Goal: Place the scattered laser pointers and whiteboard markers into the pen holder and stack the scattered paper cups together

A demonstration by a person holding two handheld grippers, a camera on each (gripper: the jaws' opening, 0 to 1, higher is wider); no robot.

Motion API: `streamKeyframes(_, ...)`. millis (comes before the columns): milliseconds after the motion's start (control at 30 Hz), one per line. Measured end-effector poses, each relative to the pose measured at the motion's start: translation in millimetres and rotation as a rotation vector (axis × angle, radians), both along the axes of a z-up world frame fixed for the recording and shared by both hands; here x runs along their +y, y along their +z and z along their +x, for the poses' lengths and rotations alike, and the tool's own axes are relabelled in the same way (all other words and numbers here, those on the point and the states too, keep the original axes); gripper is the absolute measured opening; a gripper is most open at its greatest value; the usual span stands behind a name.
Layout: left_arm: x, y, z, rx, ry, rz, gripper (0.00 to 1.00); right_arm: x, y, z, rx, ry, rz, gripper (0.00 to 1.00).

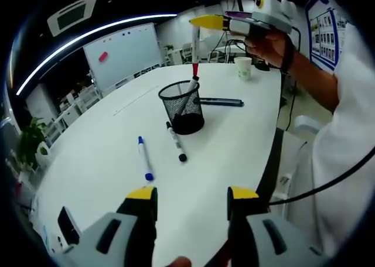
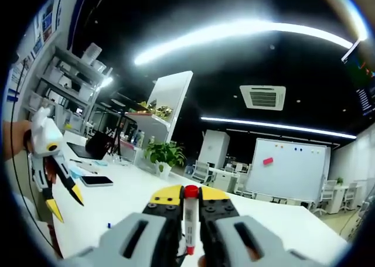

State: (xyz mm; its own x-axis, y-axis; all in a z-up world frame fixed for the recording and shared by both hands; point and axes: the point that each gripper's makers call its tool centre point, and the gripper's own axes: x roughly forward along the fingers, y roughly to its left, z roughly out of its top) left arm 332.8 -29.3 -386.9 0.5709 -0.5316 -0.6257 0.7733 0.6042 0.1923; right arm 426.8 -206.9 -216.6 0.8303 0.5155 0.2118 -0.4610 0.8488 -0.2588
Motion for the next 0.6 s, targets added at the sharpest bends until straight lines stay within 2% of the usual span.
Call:
streamKeyframes(100,0.2,-0.1,-0.3,0.0,-0.001,0.0,0.49,0.7,0.1,0.9,-0.001,0.003,-0.001,0.1)
streamKeyframes(133,0.3,0.0,-0.3,0.0,-0.001,0.0,0.49,10.5,-0.8,-3.8,0.017,0.045,0.032,0.1)
streamKeyframes(167,0.3,0.1,-0.2,-0.001,0.0,0.0,0.49,9.1,-0.1,-3.8,0.012,0.035,0.022,0.1)
streamKeyframes(200,0.2,0.1,-0.2,-0.002,0.0,0.0,0.49,-3.7,2.2,1.3,-0.016,-0.026,-0.023,0.1)
streamKeyframes(267,0.2,0.4,0.0,-0.003,0.0,-0.001,0.49,1.8,2.9,1.3,-0.008,0.007,0.006,0.1)
streamKeyframes(600,0.7,0.6,-0.2,-0.002,0.007,-0.001,0.49,4.2,4.1,4.3,-0.004,0.015,0.014,0.1)
